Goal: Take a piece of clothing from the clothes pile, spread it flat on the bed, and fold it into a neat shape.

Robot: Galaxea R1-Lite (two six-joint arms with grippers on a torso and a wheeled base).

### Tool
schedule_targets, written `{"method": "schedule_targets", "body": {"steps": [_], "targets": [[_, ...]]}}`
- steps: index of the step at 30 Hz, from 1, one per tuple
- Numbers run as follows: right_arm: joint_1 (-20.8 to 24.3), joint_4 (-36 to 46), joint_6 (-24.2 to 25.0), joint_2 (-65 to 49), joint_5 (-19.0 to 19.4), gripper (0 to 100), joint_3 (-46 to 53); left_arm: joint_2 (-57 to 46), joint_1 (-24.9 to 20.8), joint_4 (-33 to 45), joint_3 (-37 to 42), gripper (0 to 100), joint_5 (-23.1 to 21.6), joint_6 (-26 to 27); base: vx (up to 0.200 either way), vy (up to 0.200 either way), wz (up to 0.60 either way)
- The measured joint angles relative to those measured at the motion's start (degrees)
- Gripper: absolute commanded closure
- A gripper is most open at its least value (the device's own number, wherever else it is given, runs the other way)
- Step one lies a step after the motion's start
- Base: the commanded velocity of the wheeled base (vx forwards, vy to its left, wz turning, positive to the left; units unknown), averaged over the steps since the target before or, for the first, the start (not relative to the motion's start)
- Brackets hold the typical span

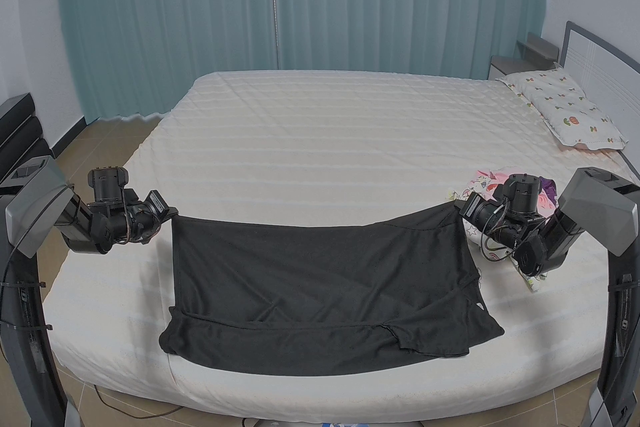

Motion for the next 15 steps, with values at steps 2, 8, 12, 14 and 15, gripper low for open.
{"method": "schedule_targets", "body": {"steps": [2,8,12,14,15], "targets": [[-0.1,-0.6,0.0,-0.6,0.1,100,0.8,-0.7,0.0,0.0,0.6,100,0.0,0.0,0.000,0.000,0.00],[-0.2,-1.3,-0.1,-1.9,0.7,100,2.1,-3.2,0.5,0.0,3.4,100,0.1,0.4,0.000,0.000,0.00],[-0.3,-1.4,0.0,-2.6,1.9,100,3.4,-4.4,0.8,0.0,5.6,100,0.1,1.7,0.000,0.000,0.00],[-0.4,-1.5,0.0,-2.8,2.1,100,3.8,-4.7,0.8,0.0,6.4,100,0.1,1.9,0.000,0.000,0.00],[-0.4,-1.6,0.0,-2.9,2.1,100,3.9,-4.8,0.8,0.0,6.6,100,0.1,1.9,0.000,0.000,0.00]]}}
